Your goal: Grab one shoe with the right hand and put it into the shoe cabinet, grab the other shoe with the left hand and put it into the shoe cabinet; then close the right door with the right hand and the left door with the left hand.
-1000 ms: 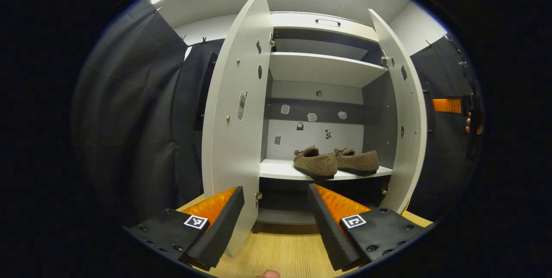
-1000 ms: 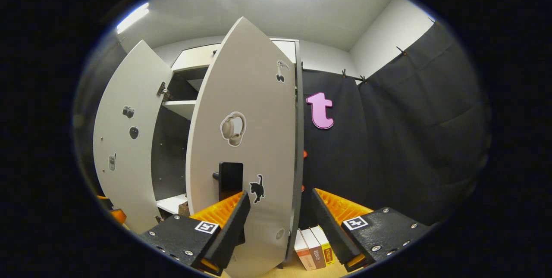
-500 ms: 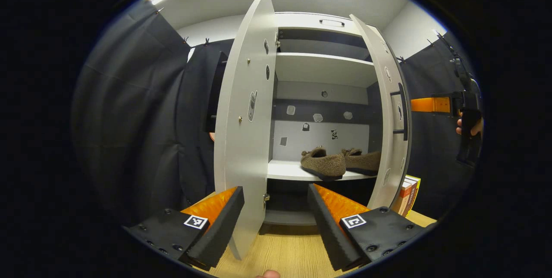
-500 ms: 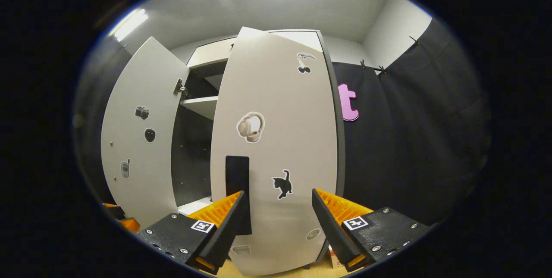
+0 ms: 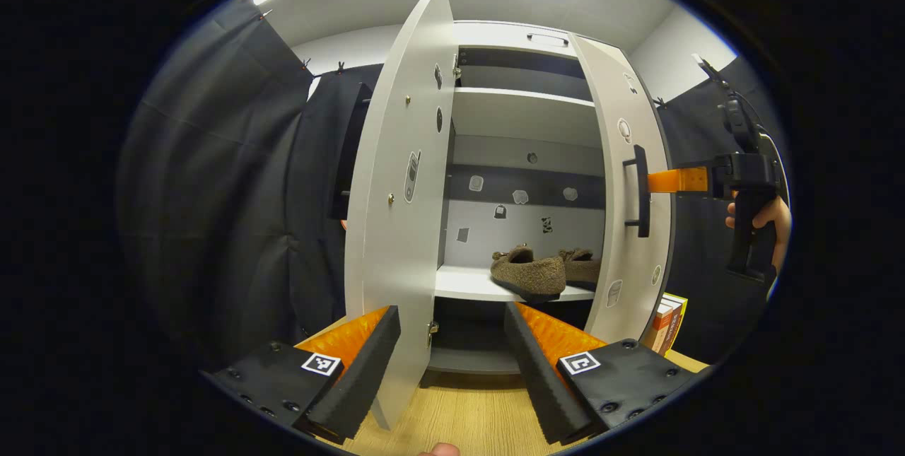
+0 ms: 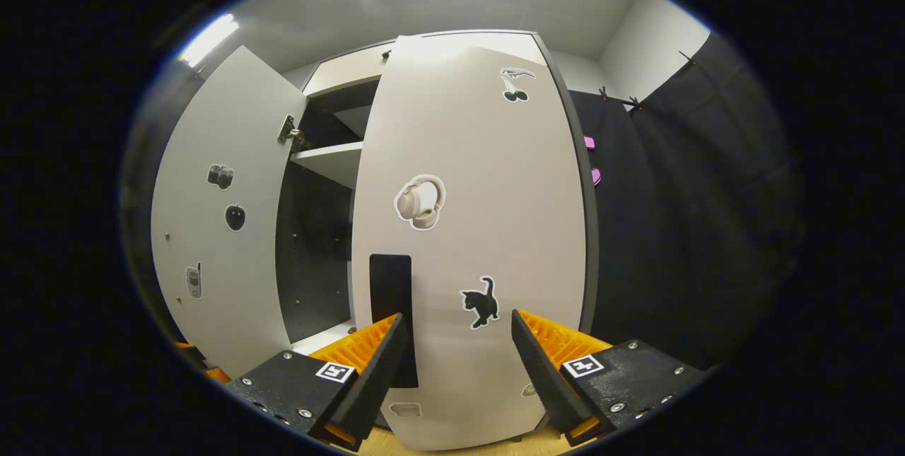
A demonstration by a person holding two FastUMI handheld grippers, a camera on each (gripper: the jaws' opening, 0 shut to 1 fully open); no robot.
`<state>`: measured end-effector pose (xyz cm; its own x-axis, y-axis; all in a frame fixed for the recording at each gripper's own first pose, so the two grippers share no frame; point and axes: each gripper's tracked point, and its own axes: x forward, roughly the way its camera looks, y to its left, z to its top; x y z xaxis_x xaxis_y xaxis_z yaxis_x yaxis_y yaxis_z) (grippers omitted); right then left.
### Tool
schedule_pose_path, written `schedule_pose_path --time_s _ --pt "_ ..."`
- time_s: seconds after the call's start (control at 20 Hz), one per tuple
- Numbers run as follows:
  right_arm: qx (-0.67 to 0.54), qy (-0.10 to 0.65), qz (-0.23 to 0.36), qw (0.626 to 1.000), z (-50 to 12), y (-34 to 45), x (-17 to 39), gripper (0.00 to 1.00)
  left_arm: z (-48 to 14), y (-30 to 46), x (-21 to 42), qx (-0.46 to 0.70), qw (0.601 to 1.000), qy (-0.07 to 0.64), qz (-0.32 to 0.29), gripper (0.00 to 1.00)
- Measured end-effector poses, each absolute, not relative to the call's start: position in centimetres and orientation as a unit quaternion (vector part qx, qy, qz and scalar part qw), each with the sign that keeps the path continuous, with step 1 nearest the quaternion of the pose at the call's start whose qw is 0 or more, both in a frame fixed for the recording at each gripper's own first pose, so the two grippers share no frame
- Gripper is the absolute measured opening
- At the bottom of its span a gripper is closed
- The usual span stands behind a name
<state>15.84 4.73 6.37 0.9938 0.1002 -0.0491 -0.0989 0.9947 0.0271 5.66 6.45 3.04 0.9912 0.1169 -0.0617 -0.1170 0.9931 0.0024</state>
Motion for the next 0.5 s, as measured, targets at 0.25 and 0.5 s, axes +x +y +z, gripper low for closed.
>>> schedule_pose_path --time_s 0.25,0.5 --pt "0.003 0.019 0.032 0.999 5.6 5.6 17.2 0.91 2.7 6.3 5.5 -0.012 0.998 0.036 0.055 0.96" --pt "0.023 0.027 0.031 0.999 5.1 5.8 18.3 0.91 3.1 5.8 5.1 -0.013 0.999 0.030 0.042 0.97"
